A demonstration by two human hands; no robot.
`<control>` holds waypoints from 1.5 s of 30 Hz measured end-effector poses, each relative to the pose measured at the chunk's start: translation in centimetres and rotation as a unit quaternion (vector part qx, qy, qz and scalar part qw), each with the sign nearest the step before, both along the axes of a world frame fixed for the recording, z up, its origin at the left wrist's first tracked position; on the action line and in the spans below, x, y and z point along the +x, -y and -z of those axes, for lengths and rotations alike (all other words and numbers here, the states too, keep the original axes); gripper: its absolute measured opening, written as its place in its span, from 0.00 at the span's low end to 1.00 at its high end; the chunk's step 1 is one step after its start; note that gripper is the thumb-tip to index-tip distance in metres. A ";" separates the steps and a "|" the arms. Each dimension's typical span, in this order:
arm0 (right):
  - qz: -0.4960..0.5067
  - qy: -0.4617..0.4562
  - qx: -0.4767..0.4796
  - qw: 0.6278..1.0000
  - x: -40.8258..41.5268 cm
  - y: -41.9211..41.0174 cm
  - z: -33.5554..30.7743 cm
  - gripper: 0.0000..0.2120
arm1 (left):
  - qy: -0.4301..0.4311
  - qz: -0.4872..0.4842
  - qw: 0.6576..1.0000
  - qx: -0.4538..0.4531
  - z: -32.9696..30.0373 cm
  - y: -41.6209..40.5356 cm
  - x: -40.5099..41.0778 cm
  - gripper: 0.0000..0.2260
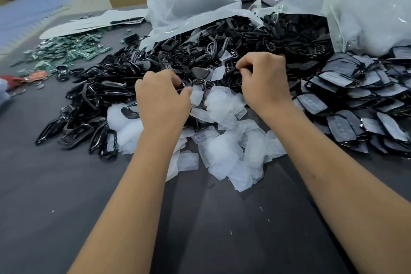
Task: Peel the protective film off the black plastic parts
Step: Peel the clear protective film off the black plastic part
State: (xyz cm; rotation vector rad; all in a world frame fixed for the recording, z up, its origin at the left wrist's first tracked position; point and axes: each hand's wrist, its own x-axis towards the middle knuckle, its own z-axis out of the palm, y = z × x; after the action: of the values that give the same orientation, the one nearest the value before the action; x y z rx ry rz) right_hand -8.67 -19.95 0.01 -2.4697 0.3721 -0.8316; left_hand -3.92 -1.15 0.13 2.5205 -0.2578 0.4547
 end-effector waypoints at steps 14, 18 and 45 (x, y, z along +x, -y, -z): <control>-0.208 0.048 0.543 0.812 -0.7 -4.0 1.7 0.02 | -0.028 0.040 0.958 -0.284 0.8 -1.4 -0.3 0.06; -0.224 0.057 0.551 0.802 -0.7 -4.0 2.0 0.02 | -0.052 0.088 0.924 -0.367 1.1 0.2 -0.3 0.04; -0.224 0.111 0.549 0.798 -0.8 -3.2 2.6 0.10 | -0.010 0.117 0.935 -0.333 3.1 1.6 -0.3 0.13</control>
State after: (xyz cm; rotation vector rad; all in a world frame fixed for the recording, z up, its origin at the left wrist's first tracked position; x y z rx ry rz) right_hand -9.44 -16.72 -2.59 -1.2576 0.0980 -0.4604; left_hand -4.25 -2.79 -2.94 1.8027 -0.3276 0.3451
